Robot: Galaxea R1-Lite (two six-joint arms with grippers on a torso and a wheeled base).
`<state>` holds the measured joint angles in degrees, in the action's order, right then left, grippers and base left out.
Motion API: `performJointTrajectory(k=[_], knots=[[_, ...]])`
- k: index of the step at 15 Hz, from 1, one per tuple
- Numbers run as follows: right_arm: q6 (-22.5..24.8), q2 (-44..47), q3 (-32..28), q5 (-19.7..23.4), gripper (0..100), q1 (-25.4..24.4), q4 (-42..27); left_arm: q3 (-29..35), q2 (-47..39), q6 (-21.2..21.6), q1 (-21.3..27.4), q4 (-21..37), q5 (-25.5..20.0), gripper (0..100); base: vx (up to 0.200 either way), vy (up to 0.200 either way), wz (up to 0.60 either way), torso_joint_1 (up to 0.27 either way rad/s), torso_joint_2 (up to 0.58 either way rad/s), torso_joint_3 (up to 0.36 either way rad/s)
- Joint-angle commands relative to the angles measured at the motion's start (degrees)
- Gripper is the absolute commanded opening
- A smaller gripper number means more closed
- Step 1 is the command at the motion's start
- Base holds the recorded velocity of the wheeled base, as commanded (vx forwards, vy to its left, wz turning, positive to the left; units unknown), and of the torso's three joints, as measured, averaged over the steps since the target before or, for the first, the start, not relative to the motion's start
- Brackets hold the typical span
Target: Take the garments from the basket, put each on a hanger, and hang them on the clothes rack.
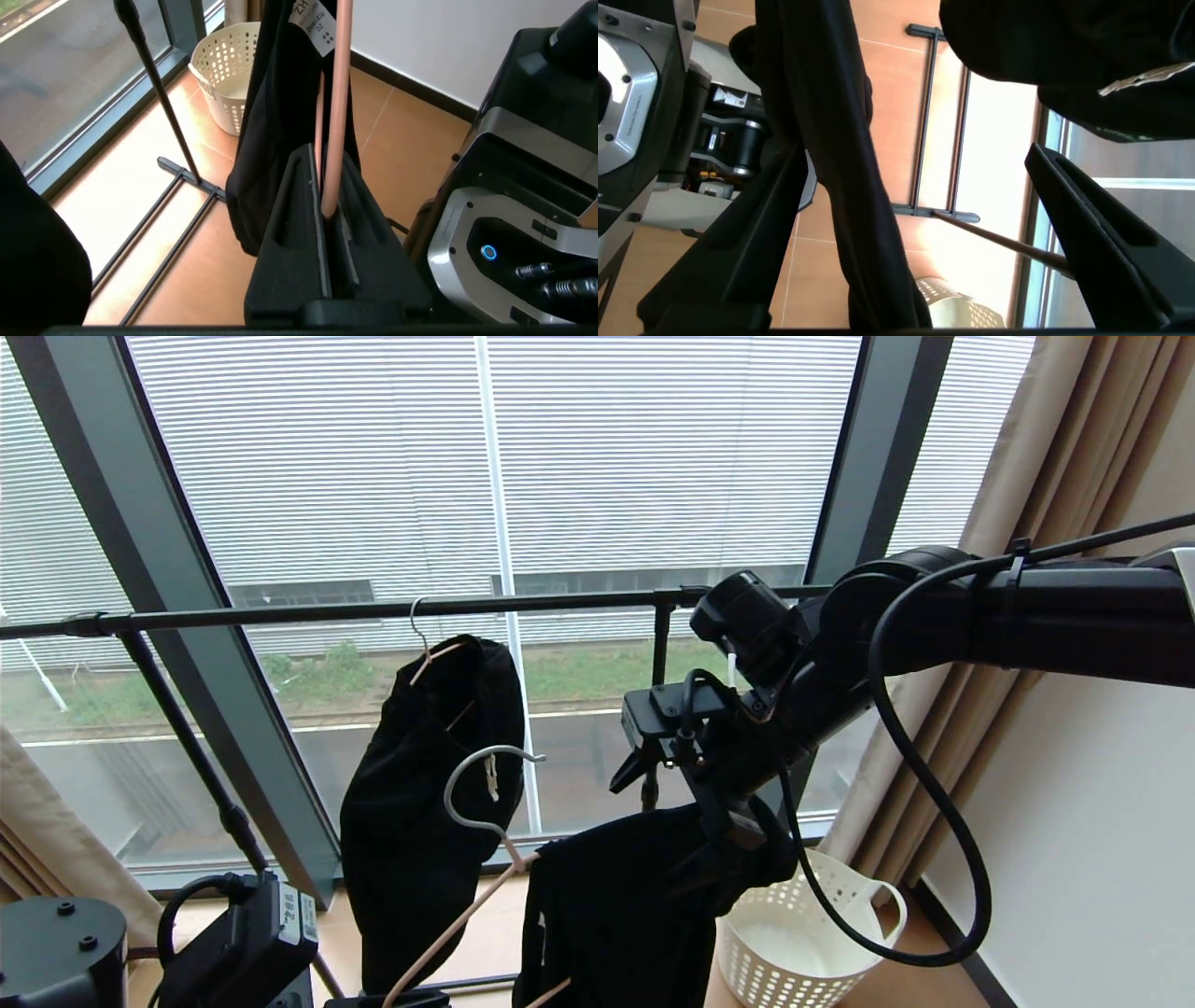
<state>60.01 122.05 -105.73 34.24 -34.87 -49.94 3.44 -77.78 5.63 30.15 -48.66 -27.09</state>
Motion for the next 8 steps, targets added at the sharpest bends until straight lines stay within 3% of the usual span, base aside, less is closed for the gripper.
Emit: performJointTrajectory(k=[1,2,8], knots=[[0.0,0.0,-0.1,0.0,100,-0.1,-0.1,0.1,0.0,0.0,0.0,0.0,0.0,0,0.000,0.000,0.00,0.000,0.00,0.000],[0.0,0.0,0.0,0.0,0,-0.1,-0.1,0.1,0.0,0.0,0.0,0.0,0.0,0,0.000,0.000,0.00,0.000,0.00,0.000],[0.0,-0.1,0.3,0.0,0,-0.7,-0.5,0.2,-0.2,-0.1,0.0,0.0,0.0,0,0.000,0.000,0.00,0.000,0.00,0.000]])
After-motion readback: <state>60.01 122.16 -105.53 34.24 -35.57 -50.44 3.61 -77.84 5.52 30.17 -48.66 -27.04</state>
